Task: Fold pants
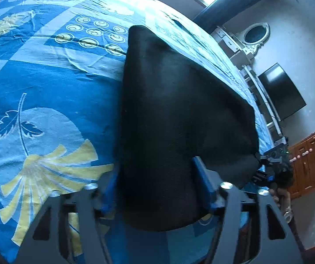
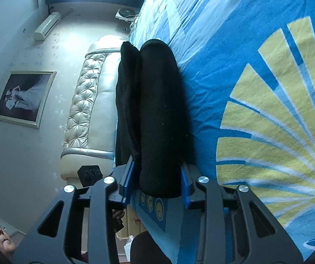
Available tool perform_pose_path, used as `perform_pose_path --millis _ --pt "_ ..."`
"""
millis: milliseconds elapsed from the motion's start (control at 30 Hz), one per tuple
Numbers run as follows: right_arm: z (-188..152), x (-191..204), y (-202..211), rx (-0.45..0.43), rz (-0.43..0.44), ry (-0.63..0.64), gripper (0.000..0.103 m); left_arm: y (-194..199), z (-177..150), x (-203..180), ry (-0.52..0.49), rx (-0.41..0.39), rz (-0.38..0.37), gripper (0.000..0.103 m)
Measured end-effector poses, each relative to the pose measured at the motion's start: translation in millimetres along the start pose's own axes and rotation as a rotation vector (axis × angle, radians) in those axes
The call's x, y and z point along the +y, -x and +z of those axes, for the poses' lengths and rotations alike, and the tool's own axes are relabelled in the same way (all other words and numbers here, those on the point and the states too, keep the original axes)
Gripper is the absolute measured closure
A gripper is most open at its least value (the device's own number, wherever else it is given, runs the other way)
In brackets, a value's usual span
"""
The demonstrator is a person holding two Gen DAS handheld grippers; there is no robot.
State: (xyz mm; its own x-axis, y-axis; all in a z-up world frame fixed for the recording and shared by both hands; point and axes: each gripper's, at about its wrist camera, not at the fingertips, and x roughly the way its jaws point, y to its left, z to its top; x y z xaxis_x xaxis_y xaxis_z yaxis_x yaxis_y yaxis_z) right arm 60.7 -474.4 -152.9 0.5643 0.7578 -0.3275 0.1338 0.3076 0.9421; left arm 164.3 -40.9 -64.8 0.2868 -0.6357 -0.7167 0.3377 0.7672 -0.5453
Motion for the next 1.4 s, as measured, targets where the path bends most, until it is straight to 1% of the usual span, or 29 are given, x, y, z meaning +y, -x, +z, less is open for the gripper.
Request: perform_pose_path --millis 33,133,267,367,600,767,933,1067,1133,1233,1400 --pt "-1 1 0 0.0 -0.001 0.0 0.065 0 -1 1 0.003 -0.007 0.004 0.028" --pt "-2 1 3 -0.01 0.007 -0.012 0.061 0 -4 4 0.027 -0.028 -0.017 0.024" --pt "-4 -2 10 -0.032 0.026 -0.03 0.057 -1 -8 2 0.014 -0.048 -0.018 0.02" --pt "-7 -8 20 -0.054 0.058 -0.051 0.054 -2 -9 0 0.014 -0.052 -0.013 0.018" --pt "-17 -18 36 -0.103 0.123 -0.094 0.051 -2 -13 -2 0.013 -0.075 -0.002 0.017" --pt "-23 -24 44 -0.13 0.167 -0.122 0.05 0 -16 -4 0.032 -0.074 0.028 0.017" --pt "-26 -30 52 -0.156 0.222 -0.164 0.046 1 -19 -4 0.042 -0.086 0.038 0.017" --pt "-30 -27 53 -0.172 0.209 -0.174 0.046 3 -22 -4 0.045 -0.099 0.047 0.017" --pt "-33 -25 55 -0.176 0.179 -0.171 0.046 5 -25 -7 0.051 -0.106 0.077 0.017" --pt "-39 -20 54 -0.172 0.133 -0.159 0.046 15 -33 -14 0.067 -0.125 0.142 0.017" --pt "-48 -19 57 -0.192 0.101 -0.194 0.046 27 -51 -19 0.104 -0.138 0.167 0.017"
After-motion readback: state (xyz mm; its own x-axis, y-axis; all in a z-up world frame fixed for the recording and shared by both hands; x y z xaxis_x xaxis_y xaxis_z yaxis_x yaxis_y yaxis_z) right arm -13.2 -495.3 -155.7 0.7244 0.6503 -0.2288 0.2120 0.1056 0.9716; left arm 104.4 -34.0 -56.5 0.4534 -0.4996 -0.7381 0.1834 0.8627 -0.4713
